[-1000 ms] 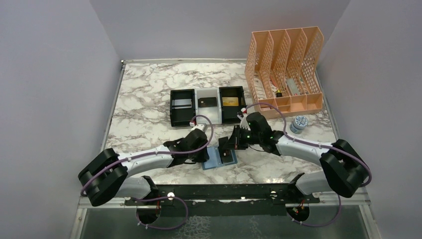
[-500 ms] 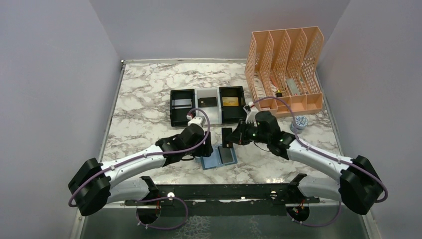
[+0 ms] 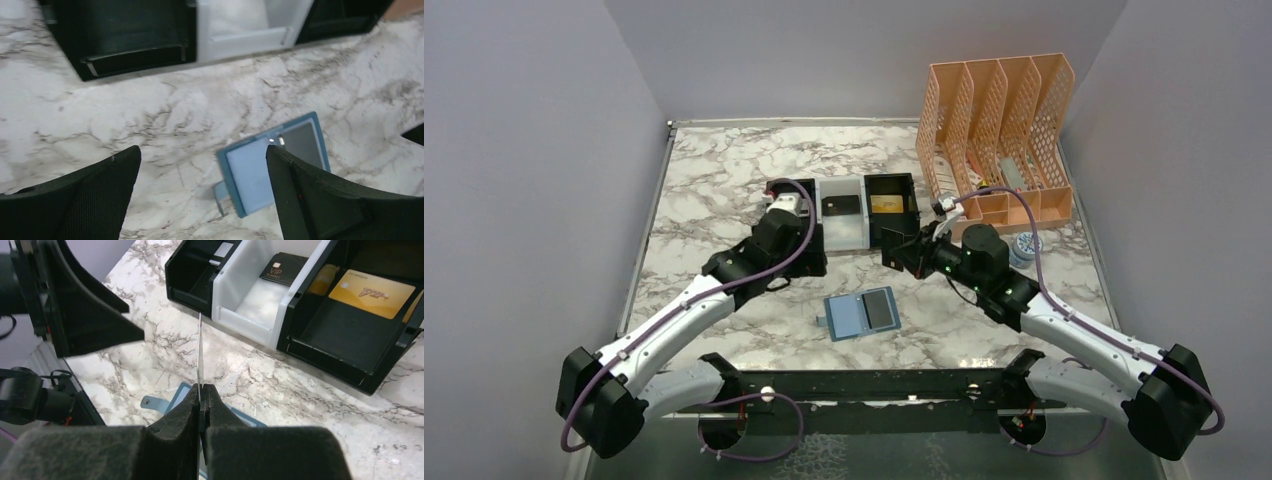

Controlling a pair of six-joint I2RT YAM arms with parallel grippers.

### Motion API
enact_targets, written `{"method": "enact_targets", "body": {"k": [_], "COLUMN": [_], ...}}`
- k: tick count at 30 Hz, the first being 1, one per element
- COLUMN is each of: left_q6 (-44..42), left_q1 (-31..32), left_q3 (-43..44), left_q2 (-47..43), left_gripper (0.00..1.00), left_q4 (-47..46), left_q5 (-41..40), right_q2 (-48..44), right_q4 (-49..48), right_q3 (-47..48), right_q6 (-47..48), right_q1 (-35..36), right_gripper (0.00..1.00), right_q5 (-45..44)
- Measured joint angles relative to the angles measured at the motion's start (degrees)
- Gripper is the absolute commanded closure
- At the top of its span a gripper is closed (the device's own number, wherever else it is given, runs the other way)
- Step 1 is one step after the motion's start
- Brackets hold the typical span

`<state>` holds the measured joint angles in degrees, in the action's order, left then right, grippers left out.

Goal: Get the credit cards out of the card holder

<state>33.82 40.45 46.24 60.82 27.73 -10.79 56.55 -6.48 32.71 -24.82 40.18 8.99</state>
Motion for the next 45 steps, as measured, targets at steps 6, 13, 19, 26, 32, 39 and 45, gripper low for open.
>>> {"method": "enact_targets", "body": {"k": [6, 13, 19, 26, 32, 39, 45], "left_q6": [-4.0, -6.0, -6.3, -6.1, -6.0, -5.9, -5.9], "left_q1": [-10.9, -14.6, -14.6, -14.6, -14.6, -14.6, -14.6], "left_q3": [0.8, 0.3, -1.9, -3.4, -3.4, -3.4, -3.4], "left_q2": [-3.0, -9.4, -14.5, -16.7, -18.3, -18.9, -18.9], "left_gripper": [0.01, 0.01, 0.01, 0.01, 0.01, 0.01, 0.01], "left_q4": [3.9, 4.7, 4.4, 4.5, 4.5, 4.5, 4.5], "left_q5": [-1.9, -9.3, -12.5, -14.5, -15.9, -16.3, -16.3], "right_q2": [1.1, 7.9, 15.2, 28.4, 38.7, 48.9, 54.8], "right_q4": [-0.9, -0.9, -1.5, -0.1, 0.9, 2.5, 3.4], "right_q3": [1.0, 6.8, 11.6, 25.0, 35.1, 40.7, 44.7], "right_q6": [7.5, 15.2, 21.7, 34.8, 48.9, 59.3, 64.0], "right_q1": [0.0, 0.0, 0.0, 2.5, 6.7, 7.2, 7.0], "right_gripper": [0.99, 0.99, 0.99, 0.99, 0.99, 0.99, 0.99], "right_q5": [-0.7, -1.0, -0.9, -1.3, -8.7, -18.0, -20.0]}}
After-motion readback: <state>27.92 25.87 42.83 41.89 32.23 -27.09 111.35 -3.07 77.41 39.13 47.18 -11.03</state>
